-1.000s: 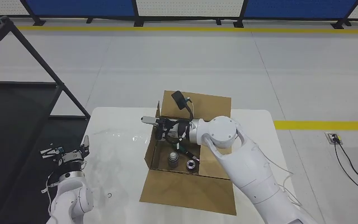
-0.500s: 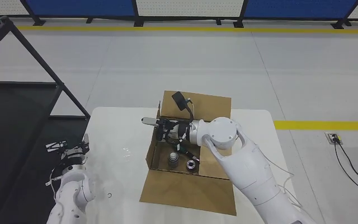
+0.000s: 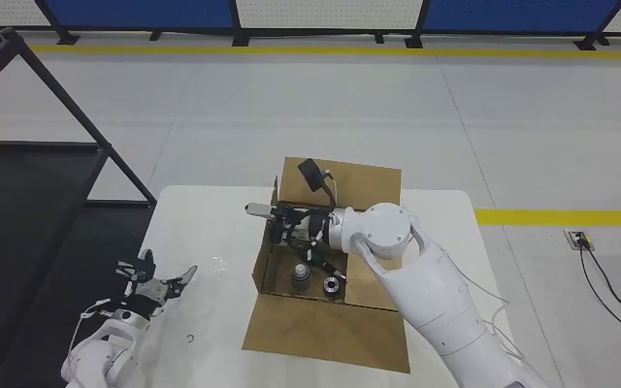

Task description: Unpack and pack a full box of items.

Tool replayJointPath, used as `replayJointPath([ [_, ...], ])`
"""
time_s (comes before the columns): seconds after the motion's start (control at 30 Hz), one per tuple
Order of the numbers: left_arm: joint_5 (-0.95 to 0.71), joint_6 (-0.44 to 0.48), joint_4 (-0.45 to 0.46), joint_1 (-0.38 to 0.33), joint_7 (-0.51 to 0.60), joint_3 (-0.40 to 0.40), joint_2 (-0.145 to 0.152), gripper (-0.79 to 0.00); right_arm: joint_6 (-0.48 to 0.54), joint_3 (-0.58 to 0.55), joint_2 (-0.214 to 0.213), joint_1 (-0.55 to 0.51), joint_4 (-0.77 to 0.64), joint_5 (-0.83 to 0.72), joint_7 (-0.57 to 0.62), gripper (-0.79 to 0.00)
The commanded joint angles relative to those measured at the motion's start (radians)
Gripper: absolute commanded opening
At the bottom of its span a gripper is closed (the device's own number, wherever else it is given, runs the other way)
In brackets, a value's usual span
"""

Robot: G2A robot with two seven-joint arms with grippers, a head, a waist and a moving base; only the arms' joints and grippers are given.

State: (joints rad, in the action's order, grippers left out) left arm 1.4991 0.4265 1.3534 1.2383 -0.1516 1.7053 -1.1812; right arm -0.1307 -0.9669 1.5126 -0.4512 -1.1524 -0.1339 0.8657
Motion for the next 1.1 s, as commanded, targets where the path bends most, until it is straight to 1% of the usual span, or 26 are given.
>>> replayJointPath([
  [0.0, 0.031, 0.008, -0.008, -0.018, 0.003, -0.028, 0.0, 0.0, 0.002, 0.001, 0.0, 0.001, 0.001, -0.001, -0.001, 0.0],
  [0.07, 0.073, 0.007, -0.016, -0.037, 0.01, -0.054, 0.002, 0.0, 0.005, 0.001, 0.0, 0.0, 0.002, -0.001, -0.001, 0.0],
  [0.13, 0.131, -0.041, -0.02, -0.05, 0.004, -0.072, 0.002, 0.0, 0.006, -0.001, 0.0, -0.002, 0.002, -0.001, -0.001, 0.0],
  [0.17, 0.14, -0.054, -0.02, -0.051, 0.001, -0.074, 0.002, 0.0, 0.007, -0.003, -0.001, -0.004, 0.001, -0.002, -0.002, 0.0],
  [0.33, 0.14, -0.054, -0.02, -0.051, 0.001, -0.074, 0.002, 0.0, 0.011, -0.017, -0.006, -0.02, -0.013, -0.002, -0.005, 0.0],
  [0.43, 0.201, -0.106, -0.008, -0.045, 0.019, -0.098, 0.002, 0.0, 0.01, -0.021, -0.008, -0.028, -0.02, 0.001, -0.004, 0.0],
  [0.5, 0.215, -0.092, -0.001, -0.043, 0.014, -0.125, 0.001, 0.0, 0.007, -0.022, -0.009, -0.03, -0.024, 0.002, -0.004, 0.0],
  [0.63, 0.244, -0.101, -0.005, -0.054, 0.017, -0.167, -0.002, 0.0, 0.005, -0.022, -0.01, -0.03, -0.027, 0.004, -0.003, 0.0],
  [0.83, 0.283, -0.233, -0.055, -0.11, 0.051, -0.238, -0.017, 0.0, 0.008, -0.022, -0.011, -0.03, -0.027, 0.001, -0.002, 0.0],
  [0.9, 0.274, -0.258, -0.083, -0.137, 0.064, -0.26, -0.023, 0.0, 0.009, -0.022, -0.011, -0.031, -0.027, 0.001, -0.005, 0.0],
  [1.0, 0.262, -0.267, -0.119, -0.179, 0.075, -0.288, -0.03, 0.0, 0.009, -0.024, -0.012, -0.033, -0.028, 0.0, -0.006, 0.0],
  [1.07, 0.243, -0.293, -0.144, -0.208, 0.091, -0.302, -0.037, 0.0, 0.009, -0.025, -0.012, -0.034, -0.03, 0.001, -0.005, 0.0],
])
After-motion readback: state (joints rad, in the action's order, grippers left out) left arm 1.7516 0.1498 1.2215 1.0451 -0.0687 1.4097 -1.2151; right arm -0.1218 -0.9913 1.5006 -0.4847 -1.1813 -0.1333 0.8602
